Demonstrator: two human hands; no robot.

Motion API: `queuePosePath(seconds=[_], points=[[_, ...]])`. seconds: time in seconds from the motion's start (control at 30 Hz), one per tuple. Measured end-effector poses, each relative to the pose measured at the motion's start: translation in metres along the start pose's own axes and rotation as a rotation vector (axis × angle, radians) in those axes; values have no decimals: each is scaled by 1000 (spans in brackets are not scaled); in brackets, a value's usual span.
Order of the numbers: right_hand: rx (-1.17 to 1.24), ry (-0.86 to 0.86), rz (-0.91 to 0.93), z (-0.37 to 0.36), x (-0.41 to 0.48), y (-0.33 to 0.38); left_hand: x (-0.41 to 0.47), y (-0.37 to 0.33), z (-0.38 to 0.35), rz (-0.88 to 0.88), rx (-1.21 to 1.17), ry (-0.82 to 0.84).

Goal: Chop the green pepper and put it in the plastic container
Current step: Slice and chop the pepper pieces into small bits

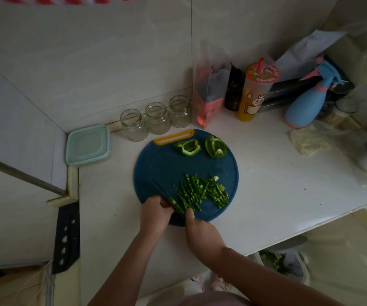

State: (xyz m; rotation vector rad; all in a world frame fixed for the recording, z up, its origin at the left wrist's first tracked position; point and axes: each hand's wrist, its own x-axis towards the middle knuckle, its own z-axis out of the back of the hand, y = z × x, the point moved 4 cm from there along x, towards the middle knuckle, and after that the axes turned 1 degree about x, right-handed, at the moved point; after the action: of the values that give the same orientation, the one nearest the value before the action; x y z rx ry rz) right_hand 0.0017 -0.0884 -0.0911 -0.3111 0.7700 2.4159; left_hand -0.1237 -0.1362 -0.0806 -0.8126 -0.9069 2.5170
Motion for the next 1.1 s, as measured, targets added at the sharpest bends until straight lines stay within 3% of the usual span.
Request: queuePosePath(seconds=[0.23,0.73,0.93,1.1], points=[[171,19,-34,7,8,-5,2,2,-2,-26,-1,1],[268,23,-181,17,33,22,6,6,1,-71,33,89],[432,-36,-248,14,24,14,1,16,4,66,-265,24],[509,-70,-200,20,10,8,0,12,5,63,-288,9]])
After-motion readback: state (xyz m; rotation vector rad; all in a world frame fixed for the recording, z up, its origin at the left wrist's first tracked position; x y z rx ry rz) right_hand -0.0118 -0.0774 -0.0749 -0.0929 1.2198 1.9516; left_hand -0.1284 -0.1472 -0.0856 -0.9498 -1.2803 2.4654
